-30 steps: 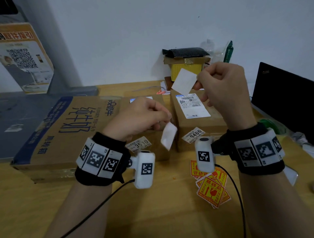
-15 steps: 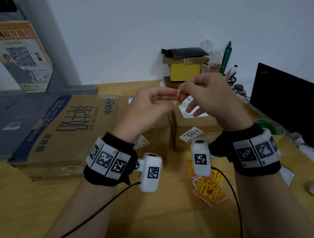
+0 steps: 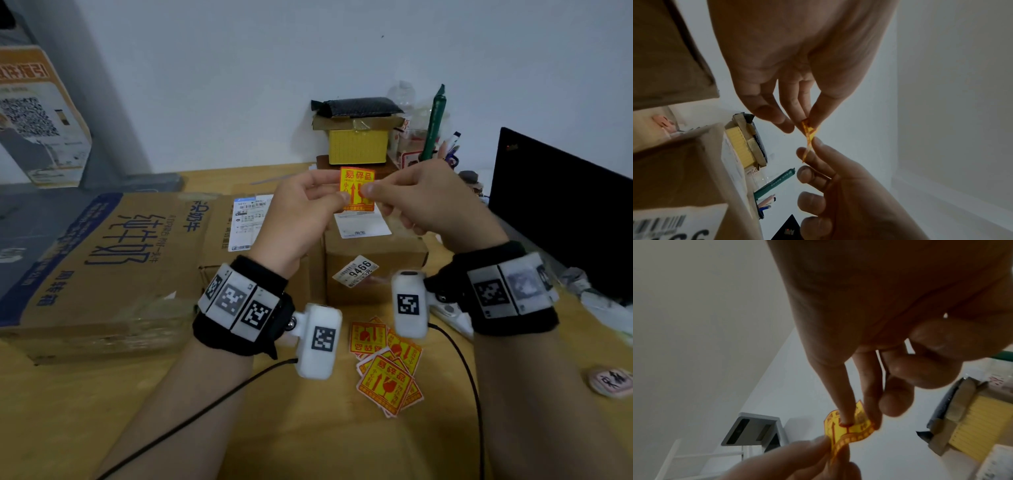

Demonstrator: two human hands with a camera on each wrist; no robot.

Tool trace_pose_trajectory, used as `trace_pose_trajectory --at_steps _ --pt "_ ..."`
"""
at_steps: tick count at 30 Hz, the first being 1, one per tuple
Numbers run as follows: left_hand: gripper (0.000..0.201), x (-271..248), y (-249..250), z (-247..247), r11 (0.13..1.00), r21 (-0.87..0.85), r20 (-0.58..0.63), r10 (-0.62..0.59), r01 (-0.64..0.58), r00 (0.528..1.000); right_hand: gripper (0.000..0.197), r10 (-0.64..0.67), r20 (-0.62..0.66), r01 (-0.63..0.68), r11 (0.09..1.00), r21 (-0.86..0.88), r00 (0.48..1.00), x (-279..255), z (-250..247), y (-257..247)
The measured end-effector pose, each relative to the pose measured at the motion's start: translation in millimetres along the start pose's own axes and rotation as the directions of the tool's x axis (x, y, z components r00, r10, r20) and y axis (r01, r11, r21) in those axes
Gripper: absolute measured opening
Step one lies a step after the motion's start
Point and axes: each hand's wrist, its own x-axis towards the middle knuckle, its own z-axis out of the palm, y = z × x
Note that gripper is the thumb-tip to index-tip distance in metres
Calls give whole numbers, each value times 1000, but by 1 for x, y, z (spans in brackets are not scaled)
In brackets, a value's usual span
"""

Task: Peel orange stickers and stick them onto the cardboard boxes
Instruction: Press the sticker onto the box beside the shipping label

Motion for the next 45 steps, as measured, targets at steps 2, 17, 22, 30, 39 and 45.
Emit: trace_pose_trajectory --at_steps 2,17,22,30,39,45 --pt "27 4 0 4 999 29 -9 -30 31 999 27 36 6 -37 999 25 999 4 0 5" --pt "18 13 -2 -1 933 357 4 -58 52 998 37 258 -7 -256 956 -139 966 30 9 41" --pt "23 13 -7 1 916 392 44 -105 80 994 42 252 9 -234 913 -333 968 29 12 37" --pt "24 17 -12 2 876 466 51 -162 120 985 39 271 37 -234 885 -403 962 34 14 44" --pt "26 16 -11 3 873 472 42 -160 122 986 42 312 -16 -295 876 -382 950 38 22 49" --pt "27 17 -10 3 868 486 69 -152 100 986 79 275 -11 -259 892 -371 961 43 27 53"
